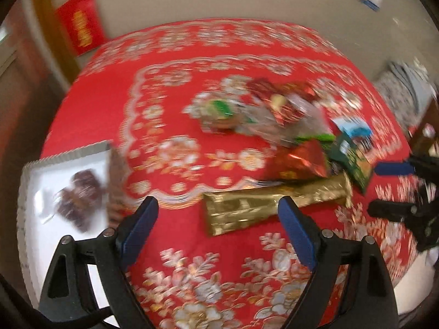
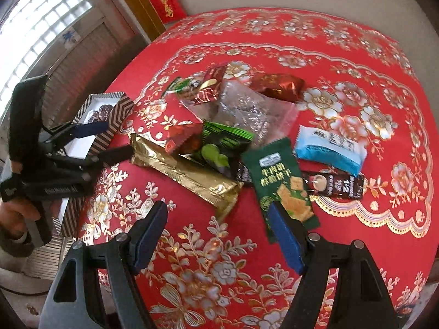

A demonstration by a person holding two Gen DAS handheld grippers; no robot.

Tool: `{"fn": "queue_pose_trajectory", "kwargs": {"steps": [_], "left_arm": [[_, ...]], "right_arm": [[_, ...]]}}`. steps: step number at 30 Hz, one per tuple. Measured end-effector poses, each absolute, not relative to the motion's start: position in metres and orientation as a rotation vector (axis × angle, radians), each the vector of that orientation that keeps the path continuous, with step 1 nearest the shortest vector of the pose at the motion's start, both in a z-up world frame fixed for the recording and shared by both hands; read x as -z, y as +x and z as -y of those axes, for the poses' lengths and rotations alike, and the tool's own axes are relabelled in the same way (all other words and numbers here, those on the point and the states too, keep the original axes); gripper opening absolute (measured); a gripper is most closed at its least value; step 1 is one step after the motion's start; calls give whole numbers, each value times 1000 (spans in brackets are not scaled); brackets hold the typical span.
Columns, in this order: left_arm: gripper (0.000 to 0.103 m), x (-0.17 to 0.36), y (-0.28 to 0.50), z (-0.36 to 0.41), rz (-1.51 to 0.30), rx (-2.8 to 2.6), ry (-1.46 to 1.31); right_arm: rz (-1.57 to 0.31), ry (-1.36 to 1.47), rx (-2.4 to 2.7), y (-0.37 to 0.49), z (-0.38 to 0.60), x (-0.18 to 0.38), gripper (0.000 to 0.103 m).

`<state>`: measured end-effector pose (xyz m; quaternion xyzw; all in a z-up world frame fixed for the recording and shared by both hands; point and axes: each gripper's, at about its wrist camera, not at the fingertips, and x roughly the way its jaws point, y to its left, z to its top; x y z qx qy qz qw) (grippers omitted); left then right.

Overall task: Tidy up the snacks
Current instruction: 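Move both tools back over the remaining snack pile, then grasp the gold foil bar with the left tool while the right tool grasps the green cracker packet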

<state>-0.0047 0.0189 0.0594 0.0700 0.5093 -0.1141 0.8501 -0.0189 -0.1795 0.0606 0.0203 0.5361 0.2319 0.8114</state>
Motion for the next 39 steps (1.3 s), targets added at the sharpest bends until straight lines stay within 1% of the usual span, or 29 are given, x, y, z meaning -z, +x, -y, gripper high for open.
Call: {"fn": "queue_pose_trajectory", "kwargs": {"steps": [5, 9, 17, 19, 21, 22, 23, 24, 27, 31, 34, 35, 36, 37, 38, 39], "left_arm": [[89, -42, 1, 11, -1068, 358, 315], [89, -31, 5, 24, -1101, 469, 370], [88, -21, 3, 44, -1101, 571, 481], [78, -20, 4, 43, -1102, 559, 481], [39, -18, 3, 37, -1117, 542, 475], [34, -19, 3, 33, -1122, 532, 465], [33, -20, 5, 28, -1139, 541, 429], [29, -21, 5, 26, -1145, 542, 412], [23, -23, 2, 21, -1147, 530, 398], [23, -26, 1, 20, -1146, 549, 351], [25, -26, -3, 27, -1116, 587, 392], [32, -26, -4, 30, -1107, 612, 407], [48, -27, -6, 33, -1095, 631, 418], [58, -28, -7, 36, -1084, 647, 428], [72, -28, -7, 41, -1074, 661, 444], [75, -28, -7, 44, -1065, 667, 453]], "right_arm": [[-1143, 52, -481, -20, 190, -61, 76], [-1146, 68, -455, -21, 198, -61, 76], [-1158, 118, -423, -22, 211, -57, 76], [-1158, 115, -424, -22, 209, -55, 76], [-1161, 107, -435, -20, 206, -53, 76], [-1158, 102, -443, -18, 204, -52, 76], [-1155, 93, -445, -15, 203, -51, 76], [-1153, 81, -443, -12, 203, -50, 76], [-1147, 40, -430, -2, 205, -50, 76], [-1153, 21, -429, 1, 209, -51, 76], [-1161, 11, -421, 0, 212, -49, 76], [-1161, 19, -419, -1, 215, -49, 76], [-1160, 31, -418, -1, 218, -49, 76], [-1162, 39, -415, -2, 220, -48, 76], [-1164, 39, -411, -3, 222, -47, 76], [-1166, 34, -408, -3, 223, -47, 76]]}}
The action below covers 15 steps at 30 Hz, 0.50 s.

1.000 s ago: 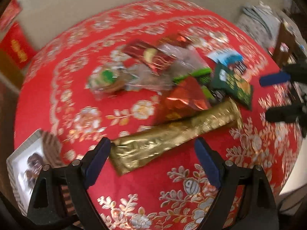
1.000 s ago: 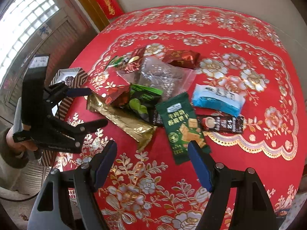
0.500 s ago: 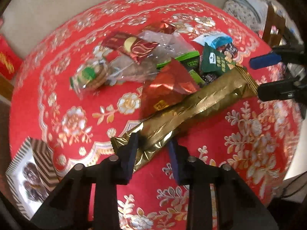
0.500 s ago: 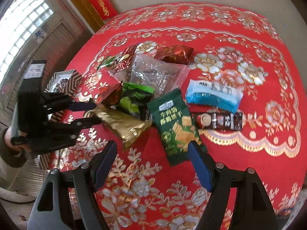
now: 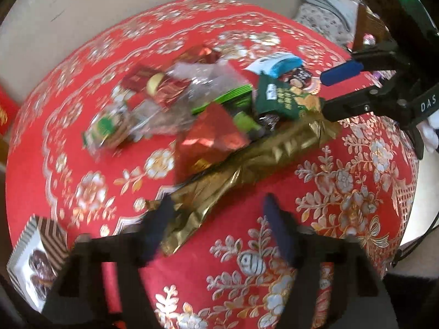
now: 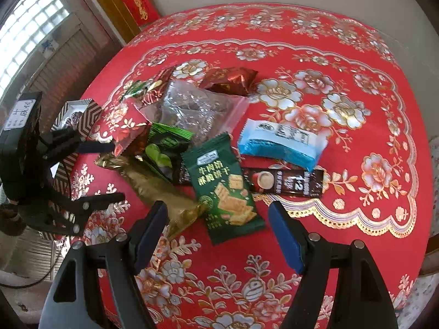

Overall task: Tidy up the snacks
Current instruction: 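Grasp the gold foil bar with the left tool while the right tool grasps the green cracker packet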

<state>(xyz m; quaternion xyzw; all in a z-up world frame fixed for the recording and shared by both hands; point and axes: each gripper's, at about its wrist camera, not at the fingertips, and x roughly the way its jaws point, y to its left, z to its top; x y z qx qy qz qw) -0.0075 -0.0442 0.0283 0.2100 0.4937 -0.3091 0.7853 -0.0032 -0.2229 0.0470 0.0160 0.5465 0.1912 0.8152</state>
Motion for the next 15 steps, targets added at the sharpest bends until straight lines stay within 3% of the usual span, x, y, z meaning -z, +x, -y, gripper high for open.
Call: {"fn": "queue_pose_trajectory", "kwargs": {"steps": [4, 5, 6, 7, 9, 15], "left_arm": [[75, -27, -6, 57, -1049, 694, 478], [71, -24, -5, 58, -1070, 699, 472], [51, -21, -4, 59, -1094, 696, 463], [42, -17, -3, 58, -1127, 690, 453], [30, -16, -7, 53, -1129, 674, 455], [19, -22, -21, 20, -1171, 577, 363]], "right_arm": [[-1169, -2, -408, -3, 222, -47, 76], [-1169, -11, -409, -2, 221, -47, 76], [-1170, -17, -409, -1, 220, -47, 76], [-1170, -19, -410, -1, 219, -47, 76], [-1170, -19, -424, 2, 216, -45, 76], [-1186, -53, -427, 7, 205, -36, 76]]}}
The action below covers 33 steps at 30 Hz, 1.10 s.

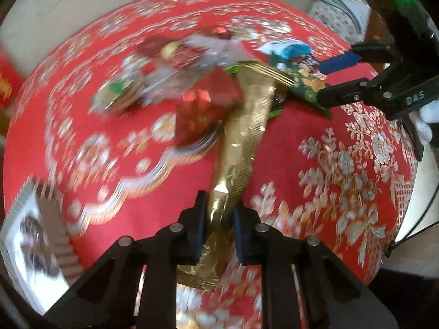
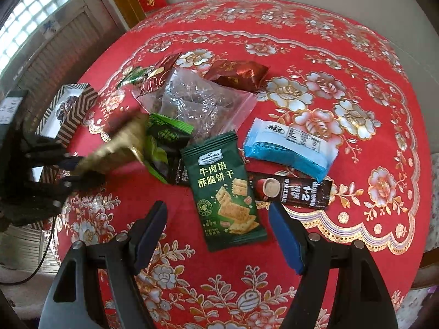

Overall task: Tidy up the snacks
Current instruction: 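Grasp the gold foil bar with the left tool while the right tool grasps the green cracker packet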

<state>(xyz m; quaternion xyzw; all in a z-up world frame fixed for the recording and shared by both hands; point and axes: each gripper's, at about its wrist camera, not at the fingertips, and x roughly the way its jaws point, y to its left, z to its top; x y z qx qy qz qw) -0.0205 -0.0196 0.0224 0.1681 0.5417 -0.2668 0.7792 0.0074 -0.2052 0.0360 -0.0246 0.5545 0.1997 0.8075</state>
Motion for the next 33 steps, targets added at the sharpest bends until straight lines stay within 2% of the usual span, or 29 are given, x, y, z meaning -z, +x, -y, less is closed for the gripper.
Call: {"fn": "queue_pose_trajectory", "kwargs": {"steps": [9, 10, 11, 13, 14, 33], "left_arm": [[18, -41, -47, -17, -1171, 485, 179], [18, -41, -48, -17, -1170, 484, 168], [18, -42, -49, -16, -1170, 487, 159], [18, -42, -50, -14, -1163, 482, 157], [18, -42, -50, -15, -1162, 481, 150], [18, -69, -51, -32, -1081, 425, 57]], "right_arm": [[-1209, -76, -425, 15, 195, -19, 74], [-1209, -83, -421, 16, 194, -19, 70], [-1207, -100, -415, 17, 193, -19, 60], [-1204, -135, -392, 17, 193, -20, 48], [-1212, -119, -397, 18, 196, -21, 45], [-1144, -91, -445, -3, 176, -55, 44]]}}
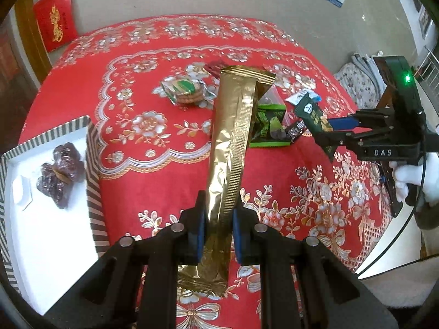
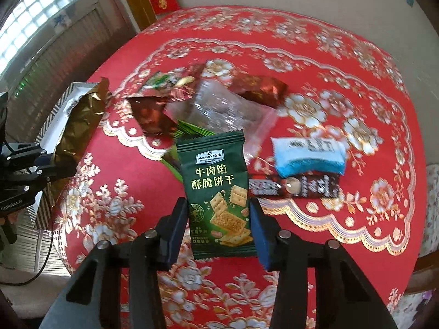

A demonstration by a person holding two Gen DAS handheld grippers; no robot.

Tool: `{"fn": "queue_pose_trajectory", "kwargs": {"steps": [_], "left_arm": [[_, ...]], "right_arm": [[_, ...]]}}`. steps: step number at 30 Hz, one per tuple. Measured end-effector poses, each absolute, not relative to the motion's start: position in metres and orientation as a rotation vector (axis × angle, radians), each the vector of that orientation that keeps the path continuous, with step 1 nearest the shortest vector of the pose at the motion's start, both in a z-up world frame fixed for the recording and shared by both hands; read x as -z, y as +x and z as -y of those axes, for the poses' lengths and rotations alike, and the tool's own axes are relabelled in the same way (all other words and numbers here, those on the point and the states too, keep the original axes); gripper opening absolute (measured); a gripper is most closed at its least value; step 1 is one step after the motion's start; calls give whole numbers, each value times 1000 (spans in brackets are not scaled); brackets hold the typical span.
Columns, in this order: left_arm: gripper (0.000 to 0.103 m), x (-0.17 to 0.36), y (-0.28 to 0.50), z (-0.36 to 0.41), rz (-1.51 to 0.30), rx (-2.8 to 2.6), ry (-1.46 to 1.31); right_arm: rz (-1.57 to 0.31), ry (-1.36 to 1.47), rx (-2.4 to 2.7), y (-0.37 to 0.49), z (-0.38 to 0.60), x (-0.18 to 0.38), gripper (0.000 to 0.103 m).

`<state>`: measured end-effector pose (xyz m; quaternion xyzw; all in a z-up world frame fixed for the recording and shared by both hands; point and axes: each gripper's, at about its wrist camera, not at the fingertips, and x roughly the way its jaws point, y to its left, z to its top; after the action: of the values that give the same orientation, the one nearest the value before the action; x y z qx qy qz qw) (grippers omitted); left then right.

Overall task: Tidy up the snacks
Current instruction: 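Grasp the gold foil bar with the left tool while the right tool grasps the green cracker packet, then carry the gold foil bar and green cracker packet into the striped tray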

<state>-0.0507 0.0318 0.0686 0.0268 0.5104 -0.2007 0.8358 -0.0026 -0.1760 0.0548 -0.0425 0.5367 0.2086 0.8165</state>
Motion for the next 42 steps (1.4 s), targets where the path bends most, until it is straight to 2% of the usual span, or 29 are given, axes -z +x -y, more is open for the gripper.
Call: {"fn": "queue_pose_trajectory", "kwargs": {"steps": [42], "left_arm": [[18, -104, -41, -136, -928, 10, -50]], "right_arm": [[-1046, -167, -581, 16, 29, -92, 45]]}}
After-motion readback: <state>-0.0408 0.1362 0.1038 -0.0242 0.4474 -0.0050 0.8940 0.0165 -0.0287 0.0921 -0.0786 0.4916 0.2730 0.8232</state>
